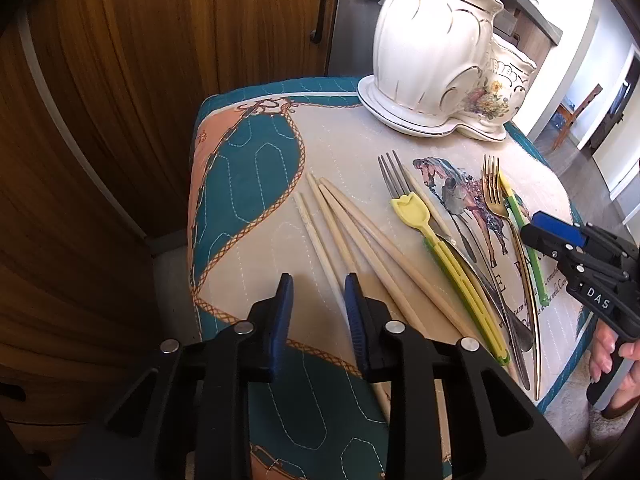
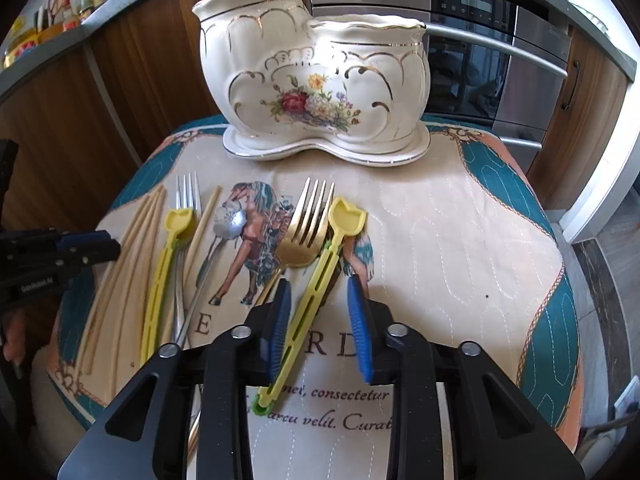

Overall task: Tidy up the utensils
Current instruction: 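Grasp a wooden chopstick with the left tool while the right tool grasps the yellow utensil, then lift and carry the chopstick and yellow utensil up over the ceramic holder with both tools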

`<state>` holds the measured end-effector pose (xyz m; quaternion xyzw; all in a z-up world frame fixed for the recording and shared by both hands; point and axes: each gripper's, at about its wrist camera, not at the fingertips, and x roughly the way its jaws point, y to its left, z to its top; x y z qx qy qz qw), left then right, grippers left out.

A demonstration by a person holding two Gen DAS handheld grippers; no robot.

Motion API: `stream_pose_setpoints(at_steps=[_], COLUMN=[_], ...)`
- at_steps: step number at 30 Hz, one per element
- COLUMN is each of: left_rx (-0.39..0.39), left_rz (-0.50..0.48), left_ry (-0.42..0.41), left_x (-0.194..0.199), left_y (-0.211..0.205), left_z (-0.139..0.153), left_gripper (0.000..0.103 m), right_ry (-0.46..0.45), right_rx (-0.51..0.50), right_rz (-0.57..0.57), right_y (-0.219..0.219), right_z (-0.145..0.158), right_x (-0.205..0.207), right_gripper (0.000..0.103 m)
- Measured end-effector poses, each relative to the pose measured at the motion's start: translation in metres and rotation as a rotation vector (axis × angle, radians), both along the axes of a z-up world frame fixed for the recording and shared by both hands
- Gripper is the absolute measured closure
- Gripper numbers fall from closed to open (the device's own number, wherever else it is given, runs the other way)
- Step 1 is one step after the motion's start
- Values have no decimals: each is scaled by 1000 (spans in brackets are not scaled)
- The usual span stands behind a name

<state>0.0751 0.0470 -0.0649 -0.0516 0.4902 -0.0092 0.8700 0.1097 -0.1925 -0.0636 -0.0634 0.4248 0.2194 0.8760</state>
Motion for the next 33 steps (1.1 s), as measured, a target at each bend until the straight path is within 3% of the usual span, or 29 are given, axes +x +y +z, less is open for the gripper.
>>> stream_pose_setpoints(at_steps=[7,10,13,15,18,20,28,33], left_rx=[5,-36,-12,1,44,32,4,-4], left_rz=[8,1,-23,-23,-12,8,-12,-17], left_ry=[7,31,36,32,21,18,-25,-98], left_x=[15,13,7,7,7,7,5,2], left_y=[0,2,-3,-5,-6,0,6,10], left_z=[-2,-1,-2,-3,-3,-3,-2,15], left_gripper=[77,70,69,69,84,97,99,99], right_ry=[13,12,6,6,3,-2,-26,-82], right_rx=[-15,-16,-27,-21,-8,0,68,146], right_rz=[-21,-31,-22,-19,-26,-30,-38,-22], right_y=[1,2,3,1,-2,-4,-16,-27], right_z=[-6,-6,-6,-6,-6,-6,0,17], right_x=[10,13,12,12,11,9,2,-3], right_gripper=[77,78,79,86,91,92,92,92])
